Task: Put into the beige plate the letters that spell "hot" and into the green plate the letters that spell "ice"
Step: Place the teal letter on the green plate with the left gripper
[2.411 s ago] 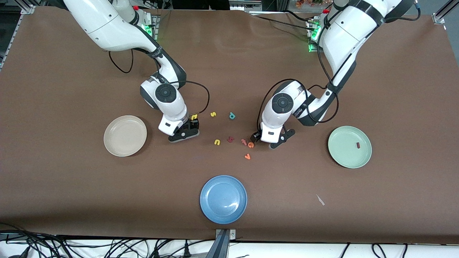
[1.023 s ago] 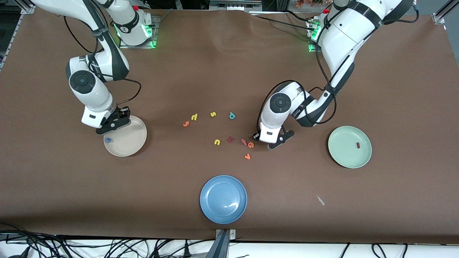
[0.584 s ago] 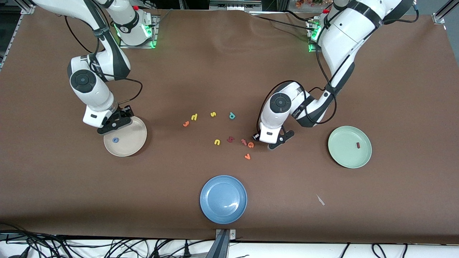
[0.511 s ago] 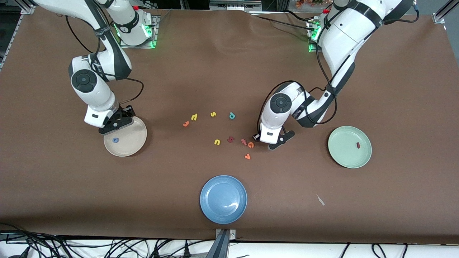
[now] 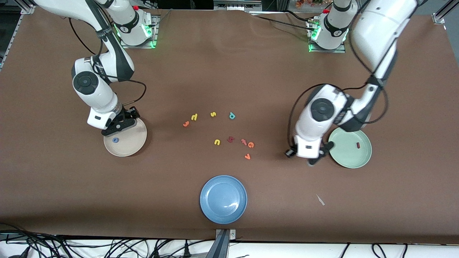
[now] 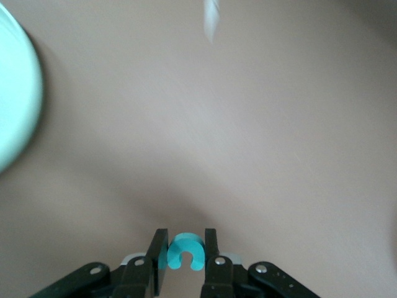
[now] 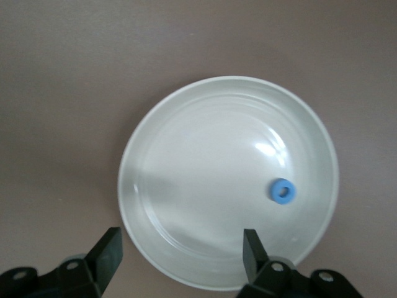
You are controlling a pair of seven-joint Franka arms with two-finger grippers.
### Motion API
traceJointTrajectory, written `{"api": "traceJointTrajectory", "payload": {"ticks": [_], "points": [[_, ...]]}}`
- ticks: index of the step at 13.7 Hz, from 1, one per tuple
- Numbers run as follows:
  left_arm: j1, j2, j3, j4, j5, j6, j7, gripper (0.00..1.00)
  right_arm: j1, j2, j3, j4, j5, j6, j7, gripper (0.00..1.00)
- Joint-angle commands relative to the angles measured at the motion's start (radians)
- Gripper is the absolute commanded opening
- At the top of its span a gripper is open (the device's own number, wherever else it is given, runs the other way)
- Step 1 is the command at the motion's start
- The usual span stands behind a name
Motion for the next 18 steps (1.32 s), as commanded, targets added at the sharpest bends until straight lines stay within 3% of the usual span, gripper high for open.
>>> {"api": "traceJointTrajectory", "payload": {"ticks": [1, 4, 6, 9, 11, 14, 16, 18], "points": [[0.144, -0.015, -0.015, -0.028, 0.018, -0.04, 0.231, 0.09, 0.007, 0.064, 0.034, 0.044, 0.033, -0.01, 0.047, 0.87], [0.26, -0.001, -0.015, -0.041, 0.016, -0.1, 0.477, 0.09, 0.008, 0.061, 0.036, 0.041, 0.063, -0.012, 0.048, 0.87], [0.323, 0.019, -0.015, -0.044, 0.016, -0.124, 0.598, 0.1, 0.016, 0.062, 0.039, 0.042, 0.186, -0.013, 0.067, 0.87], [0.377, 0.053, -0.014, -0.047, 0.016, -0.146, 0.708, 0.17, 0.112, 0.065, 0.037, 0.059, 0.257, -0.007, 0.2, 0.86], [0.379, 0.054, -0.015, -0.047, 0.016, -0.148, 0.708, 0.42, 0.173, 0.067, 0.037, 0.064, 0.252, -0.004, 0.316, 0.86], [0.374, 0.053, -0.015, -0.045, 0.015, -0.149, 0.699, 1.0, 0.244, 0.149, 0.037, 0.149, 0.24, 0.01, 0.467, 0.86], [0.367, 0.047, -0.031, -0.033, -0.003, -0.151, 0.69, 1.0, 0.272, 0.171, 0.036, 0.153, 0.243, 0.04, 0.495, 0.86], [0.365, 0.028, -0.09, -0.022, -0.055, -0.149, 0.624, 1.0, 0.286, 0.177, 0.034, 0.156, 0.248, 0.043, 0.538, 0.86]]}}
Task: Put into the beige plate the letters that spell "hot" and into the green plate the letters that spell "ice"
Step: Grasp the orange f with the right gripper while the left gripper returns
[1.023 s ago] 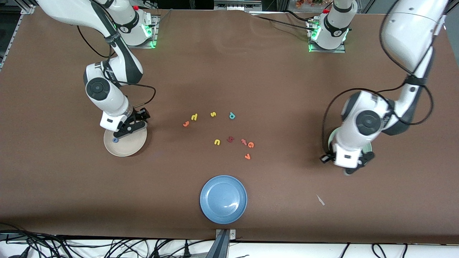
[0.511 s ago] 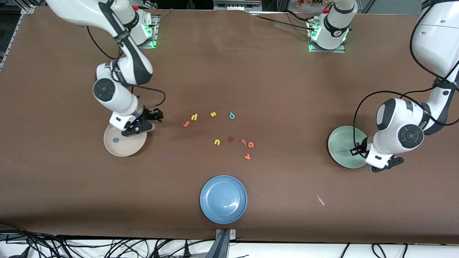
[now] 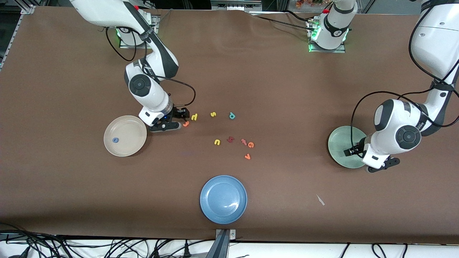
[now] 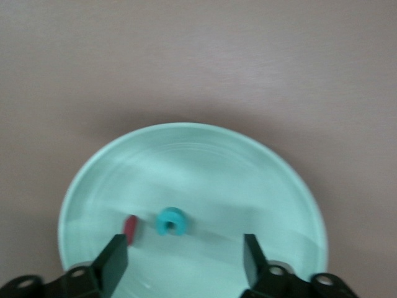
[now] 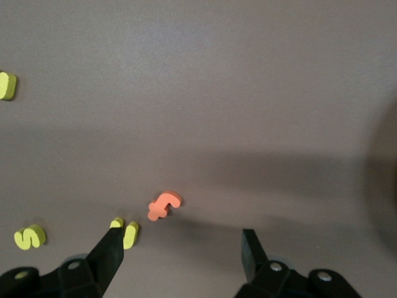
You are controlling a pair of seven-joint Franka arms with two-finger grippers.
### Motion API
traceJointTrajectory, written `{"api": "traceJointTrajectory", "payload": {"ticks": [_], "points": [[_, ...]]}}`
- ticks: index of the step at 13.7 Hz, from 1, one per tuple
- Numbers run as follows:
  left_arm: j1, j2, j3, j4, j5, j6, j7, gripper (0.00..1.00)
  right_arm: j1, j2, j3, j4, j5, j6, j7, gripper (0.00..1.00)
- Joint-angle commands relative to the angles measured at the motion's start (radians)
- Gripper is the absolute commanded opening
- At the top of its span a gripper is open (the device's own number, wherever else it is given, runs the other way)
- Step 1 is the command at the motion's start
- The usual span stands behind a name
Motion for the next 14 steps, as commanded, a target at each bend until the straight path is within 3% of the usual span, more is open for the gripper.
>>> {"api": "traceJointTrajectory", "payload": {"ticks": [1, 4, 8, 12, 14], "points": [[-0.007, -0.034, -0.072, 0.02, -0.048, -0.017, -0.108, 1.0, 0.016, 0.028, -0.006, 0.026, 0.013, 0.01, 0.056, 0.86], [-0.053, -0.028, -0.158, 0.037, -0.043, -0.014, -0.347, 1.0, 0.017, 0.043, -0.006, 0.026, 0.011, 0.041, 0.098, 0.86], [-0.227, 0.034, -0.153, 0.135, -0.046, -0.011, -0.657, 1.0, 0.018, 0.058, -0.008, 0.021, 0.014, 0.053, 0.133, 0.85], [-0.356, 0.081, -0.133, 0.143, -0.037, 0.005, -0.869, 1.0, 0.044, 0.108, -0.009, 0.019, 0.017, 0.122, 0.233, 0.84], [-0.415, 0.11, -0.094, 0.143, -0.034, 0.087, -1.0, 1.0, 0.045, 0.112, -0.009, 0.016, 0.014, 0.134, 0.242, 0.82]]}}
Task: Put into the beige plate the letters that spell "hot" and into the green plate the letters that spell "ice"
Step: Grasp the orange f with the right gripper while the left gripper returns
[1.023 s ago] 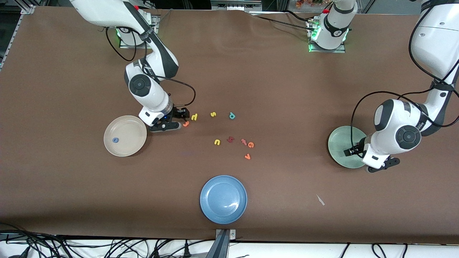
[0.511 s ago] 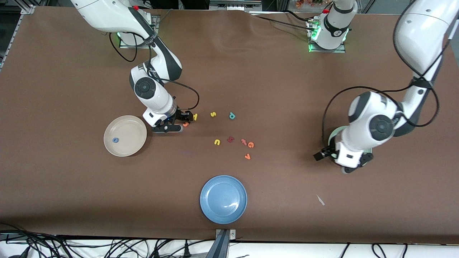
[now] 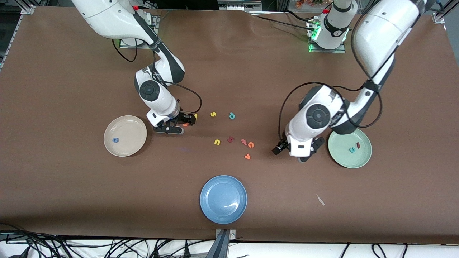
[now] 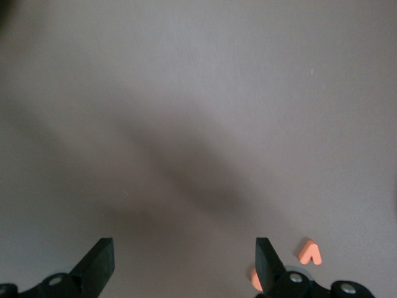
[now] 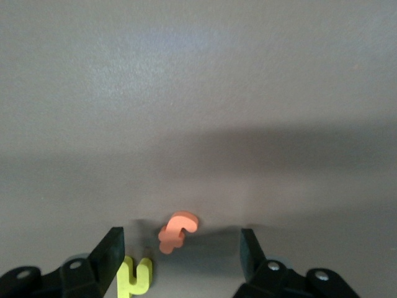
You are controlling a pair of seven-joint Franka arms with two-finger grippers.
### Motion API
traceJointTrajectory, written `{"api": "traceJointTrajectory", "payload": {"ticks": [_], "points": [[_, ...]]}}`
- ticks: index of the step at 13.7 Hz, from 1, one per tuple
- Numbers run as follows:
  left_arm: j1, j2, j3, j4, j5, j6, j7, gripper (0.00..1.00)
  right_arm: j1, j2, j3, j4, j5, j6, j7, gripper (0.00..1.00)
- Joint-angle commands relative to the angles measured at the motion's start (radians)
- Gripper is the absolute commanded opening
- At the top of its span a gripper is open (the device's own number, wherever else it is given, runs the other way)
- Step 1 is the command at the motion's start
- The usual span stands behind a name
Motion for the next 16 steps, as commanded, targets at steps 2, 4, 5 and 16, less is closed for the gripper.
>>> {"api": "traceJointTrajectory", "payload": {"ticks": [2, 4, 5, 16], "points": [[-0.132, 0.059, 0.09, 0.04, -0.002, 0.078, -0.196, 1.0, 0.015, 0.013, -0.007, 0.008, 0.011, 0.019, 0.022, 0.76], [-0.227, 0.078, 0.159, 0.078, -0.008, 0.099, -0.25, 1.0, 0.015, 0.018, -0.007, 0.008, 0.011, 0.021, 0.02, 0.64], [-0.259, 0.097, 0.175, 0.108, -0.005, 0.099, -0.256, 1.0, 0.017, 0.018, -0.007, 0.008, 0.01, 0.021, 0.02, 0.55], [-0.353, 0.18, 0.224, 0.175, -0.002, 0.101, -0.235, 0.94, 0.0, -0.046, -0.049, -0.005, -0.026, -0.039, -0.246, 0.0]]}}
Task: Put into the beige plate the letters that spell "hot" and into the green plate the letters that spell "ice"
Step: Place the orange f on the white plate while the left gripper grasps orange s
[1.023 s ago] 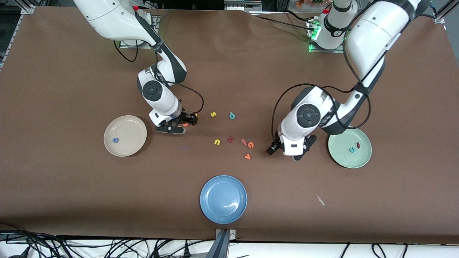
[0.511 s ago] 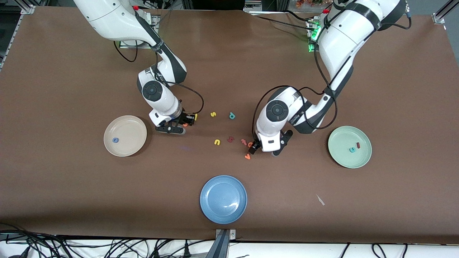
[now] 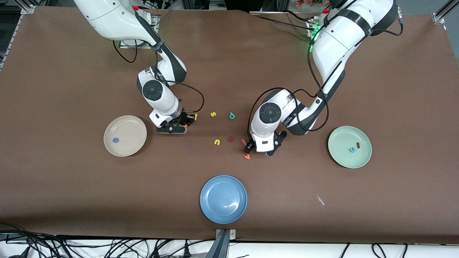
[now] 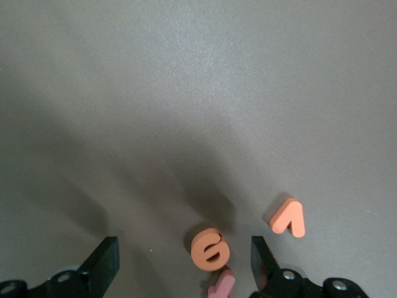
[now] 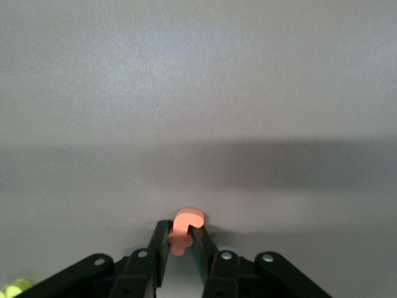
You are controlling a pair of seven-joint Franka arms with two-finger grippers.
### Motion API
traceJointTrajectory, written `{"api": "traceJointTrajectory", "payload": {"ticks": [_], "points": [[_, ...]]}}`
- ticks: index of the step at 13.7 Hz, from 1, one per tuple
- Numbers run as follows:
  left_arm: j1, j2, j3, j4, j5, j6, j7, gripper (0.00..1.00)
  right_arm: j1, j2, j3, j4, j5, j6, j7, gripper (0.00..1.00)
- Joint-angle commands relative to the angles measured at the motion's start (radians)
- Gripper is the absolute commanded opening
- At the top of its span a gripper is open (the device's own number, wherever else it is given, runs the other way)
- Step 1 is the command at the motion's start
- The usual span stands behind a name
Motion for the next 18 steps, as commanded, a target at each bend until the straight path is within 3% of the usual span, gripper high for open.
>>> {"api": "traceJointTrajectory", "payload": {"ticks": [1, 8, 13, 15, 18], "points": [[-0.034, 0.027, 0.032, 0.042, -0.002, -0.008, 0.005, 0.93, -0.017, -0.068, -0.037, 0.0, -0.006, -0.105, -0.15, 0.0], [-0.051, 0.077, 0.043, 0.118, -0.002, -0.008, 0.002, 0.83, -0.181, -0.259, -0.075, -0.05, -0.003, -0.322, -0.558, 0.0], [-0.052, 0.081, 0.043, 0.116, -0.005, -0.008, 0.0, 0.7, -0.199, -0.249, -0.146, -0.09, -0.003, -0.305, -0.705, 0.08], [-0.055, 0.081, 0.043, 0.118, -0.005, -0.008, -0.001, 0.7, -0.199, -0.246, -0.146, -0.096, -0.001, -0.295, -0.705, 0.47], [-0.066, 0.081, 0.043, 0.116, -0.01, -0.01, -0.006, 0.57, -0.197, -0.252, -0.146, -0.093, 0.001, -0.271, -0.706, 0.52]]}}
